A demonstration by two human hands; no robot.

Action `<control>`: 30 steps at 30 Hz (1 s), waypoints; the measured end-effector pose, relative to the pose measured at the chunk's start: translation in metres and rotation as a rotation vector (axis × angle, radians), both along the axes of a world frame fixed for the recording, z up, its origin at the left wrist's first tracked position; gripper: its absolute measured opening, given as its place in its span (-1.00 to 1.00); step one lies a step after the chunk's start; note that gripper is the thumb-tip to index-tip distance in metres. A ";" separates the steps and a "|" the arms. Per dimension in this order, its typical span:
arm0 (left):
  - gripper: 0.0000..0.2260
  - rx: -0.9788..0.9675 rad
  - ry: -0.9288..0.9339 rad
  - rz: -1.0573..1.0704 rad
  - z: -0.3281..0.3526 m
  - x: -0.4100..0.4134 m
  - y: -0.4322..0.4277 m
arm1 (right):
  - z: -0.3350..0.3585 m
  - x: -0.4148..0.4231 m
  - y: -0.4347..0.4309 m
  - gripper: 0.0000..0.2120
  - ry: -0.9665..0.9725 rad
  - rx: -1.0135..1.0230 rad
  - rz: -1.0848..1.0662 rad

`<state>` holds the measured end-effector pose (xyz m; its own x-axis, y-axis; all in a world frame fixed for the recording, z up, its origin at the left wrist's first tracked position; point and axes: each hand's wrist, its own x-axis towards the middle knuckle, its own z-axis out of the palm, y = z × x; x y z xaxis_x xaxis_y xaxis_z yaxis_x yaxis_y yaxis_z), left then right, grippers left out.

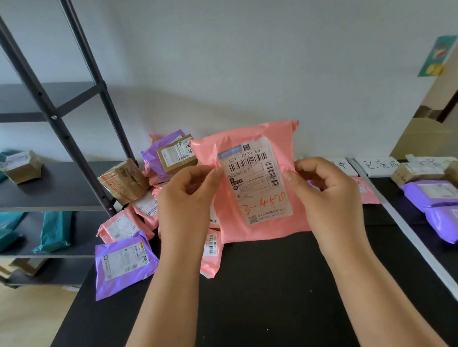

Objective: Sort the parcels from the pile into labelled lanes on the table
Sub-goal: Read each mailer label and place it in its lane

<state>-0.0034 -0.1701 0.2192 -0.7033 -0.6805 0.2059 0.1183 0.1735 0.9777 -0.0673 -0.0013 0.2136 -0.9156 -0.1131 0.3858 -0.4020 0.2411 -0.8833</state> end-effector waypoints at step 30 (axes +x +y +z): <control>-0.87 -0.208 0.109 -0.140 0.003 0.016 0.007 | 0.010 0.023 0.011 -0.97 0.060 -0.184 -0.066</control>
<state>0.0130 -0.1631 0.2221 -0.7536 -0.5129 0.4111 0.2584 0.3439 0.9027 -0.0441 0.0095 0.2235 -0.8936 0.0241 0.4483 -0.4436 0.1054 -0.8900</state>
